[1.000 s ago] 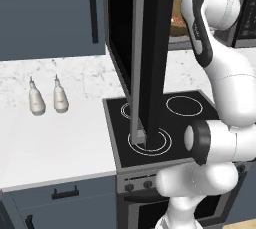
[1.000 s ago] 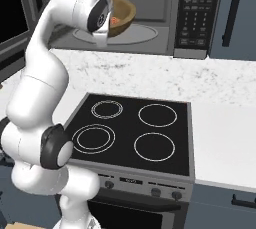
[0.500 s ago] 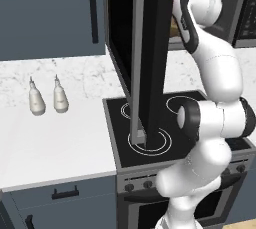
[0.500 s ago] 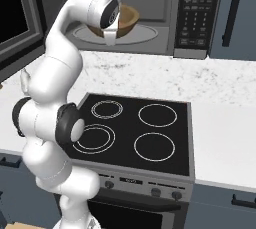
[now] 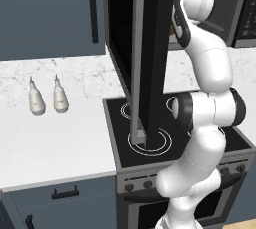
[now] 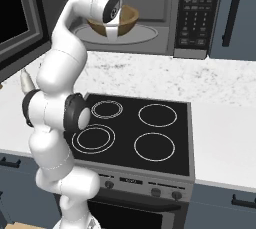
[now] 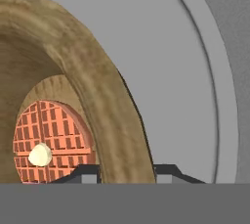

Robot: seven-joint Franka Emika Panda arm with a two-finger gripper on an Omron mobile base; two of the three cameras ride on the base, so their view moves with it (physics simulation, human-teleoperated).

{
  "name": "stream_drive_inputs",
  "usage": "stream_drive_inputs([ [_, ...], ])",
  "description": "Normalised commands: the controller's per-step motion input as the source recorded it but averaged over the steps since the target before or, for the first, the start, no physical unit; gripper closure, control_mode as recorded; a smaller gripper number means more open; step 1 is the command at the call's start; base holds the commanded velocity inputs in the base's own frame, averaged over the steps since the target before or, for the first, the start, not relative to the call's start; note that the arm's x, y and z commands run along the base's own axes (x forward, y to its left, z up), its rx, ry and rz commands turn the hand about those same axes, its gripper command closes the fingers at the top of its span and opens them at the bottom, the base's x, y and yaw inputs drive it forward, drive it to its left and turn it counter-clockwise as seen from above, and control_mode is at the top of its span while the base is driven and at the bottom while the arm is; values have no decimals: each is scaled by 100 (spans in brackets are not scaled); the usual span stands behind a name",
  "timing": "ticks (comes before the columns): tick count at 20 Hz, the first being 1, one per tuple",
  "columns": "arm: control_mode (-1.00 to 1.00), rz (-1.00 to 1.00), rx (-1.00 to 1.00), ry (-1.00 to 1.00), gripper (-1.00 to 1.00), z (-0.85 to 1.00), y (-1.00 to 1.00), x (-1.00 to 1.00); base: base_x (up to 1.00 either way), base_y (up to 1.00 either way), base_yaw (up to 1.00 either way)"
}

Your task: Open the microwave, place the bowl with waffle inside the microwave, then close the microwave door and turn it on.

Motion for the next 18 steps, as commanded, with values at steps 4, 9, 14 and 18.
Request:
stream_drive_inputs([
  [4,-100,0,-3,-10,-100,-1,11,4,0,0,0],
  [9,-100,1,-1,-29,-100,0,7,-24,0,0,0],
  [14,-100,1,0,-22,-100,-4,0,-99,0,0,0],
  [18,-100,0,0,-24,-100,-14,0,-100,0,0,0],
])
